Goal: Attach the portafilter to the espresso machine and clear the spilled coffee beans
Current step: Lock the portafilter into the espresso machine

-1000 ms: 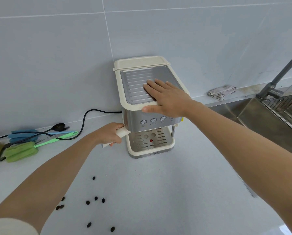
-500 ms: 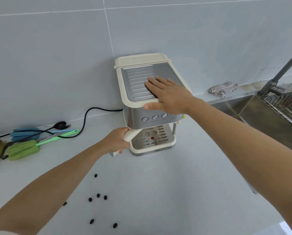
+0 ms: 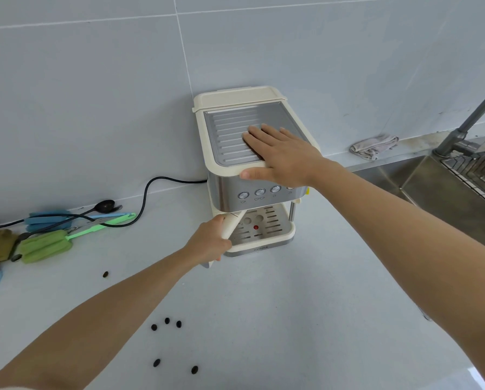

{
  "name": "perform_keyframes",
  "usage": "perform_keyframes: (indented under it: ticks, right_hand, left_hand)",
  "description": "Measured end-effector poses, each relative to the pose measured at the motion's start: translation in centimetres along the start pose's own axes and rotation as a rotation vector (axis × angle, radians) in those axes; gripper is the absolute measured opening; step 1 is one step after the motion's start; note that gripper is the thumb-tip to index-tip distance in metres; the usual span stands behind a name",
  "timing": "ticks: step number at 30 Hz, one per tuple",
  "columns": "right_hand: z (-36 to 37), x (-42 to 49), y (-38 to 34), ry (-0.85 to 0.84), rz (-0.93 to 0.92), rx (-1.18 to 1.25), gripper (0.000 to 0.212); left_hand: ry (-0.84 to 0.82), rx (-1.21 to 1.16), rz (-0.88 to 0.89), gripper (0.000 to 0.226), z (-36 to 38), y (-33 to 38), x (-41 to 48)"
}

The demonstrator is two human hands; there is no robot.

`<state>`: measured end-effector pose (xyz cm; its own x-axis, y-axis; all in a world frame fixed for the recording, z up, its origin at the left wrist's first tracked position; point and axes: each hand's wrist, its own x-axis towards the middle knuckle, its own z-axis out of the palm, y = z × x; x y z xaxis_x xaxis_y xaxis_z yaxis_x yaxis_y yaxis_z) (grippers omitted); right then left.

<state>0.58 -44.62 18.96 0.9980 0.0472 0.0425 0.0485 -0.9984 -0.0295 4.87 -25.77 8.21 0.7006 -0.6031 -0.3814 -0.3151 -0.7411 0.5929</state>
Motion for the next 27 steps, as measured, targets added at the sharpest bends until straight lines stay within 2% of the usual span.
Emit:
perform_keyframes:
  ticks: [12,18,22,27]
  right_hand:
    - [-0.1,0.0,0.0,0.009,-0.009,-0.002,0.078]
    - [0.0,0.2,0.0,0.003,0.0,-0.016,0.078]
    - [0.1,0.1,0.1,0.01,0.002,-0.018,0.077]
    - [0.1,0.2,0.0,0.005,-0.001,-0.036,0.078]
  left_hand:
    - [0.05,-0.287,-0.105,0.023,3.8,2.6,-1.5]
    - [-0.056,-0.776,-0.229,0.035,3.7,3.5,-1.6]
    - [0.023,-0.879,-0.281,0.028,5.1,4.8,-1.6]
    - [0.123,-0.898,-0.331,0.027,6.7,6.0,-1.5]
